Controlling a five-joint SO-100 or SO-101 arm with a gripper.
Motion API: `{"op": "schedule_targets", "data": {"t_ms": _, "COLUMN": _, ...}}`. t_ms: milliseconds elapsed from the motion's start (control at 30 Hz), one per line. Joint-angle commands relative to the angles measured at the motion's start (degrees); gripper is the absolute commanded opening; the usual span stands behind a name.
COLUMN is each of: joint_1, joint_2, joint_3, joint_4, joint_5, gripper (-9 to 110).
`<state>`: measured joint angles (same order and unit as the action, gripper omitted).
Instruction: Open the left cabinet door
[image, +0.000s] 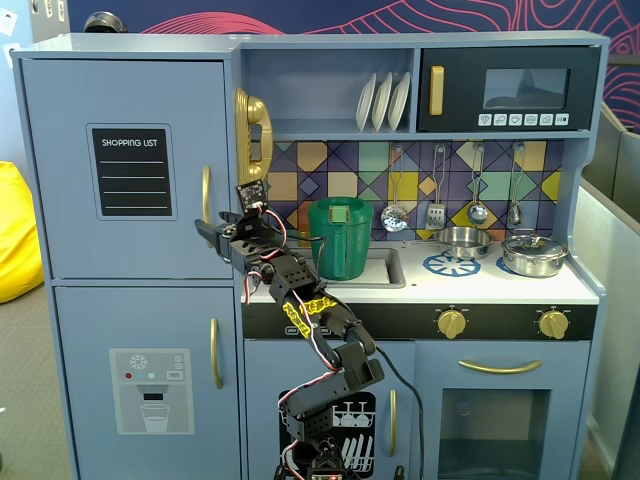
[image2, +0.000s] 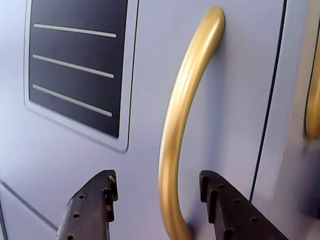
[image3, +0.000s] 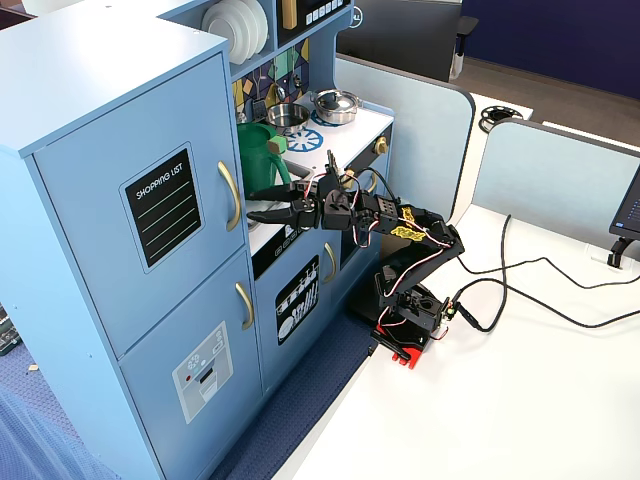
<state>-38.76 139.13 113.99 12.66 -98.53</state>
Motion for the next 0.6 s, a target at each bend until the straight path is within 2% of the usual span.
{"op": "schedule_targets", "data": {"t_ms": 0, "joint_1": -0.8, "joint_2": -2.6, "joint_3": -6.4, "joint_4": -2.2, "joint_5": 1.2, "gripper": 14}}
{"op": "schedule_targets", "data": {"t_ms": 567, "joint_1": -1.8, "joint_2": -11.9, "joint_3": -12.0, "joint_4": -2.9, "joint_5": 3.3, "gripper": 13}}
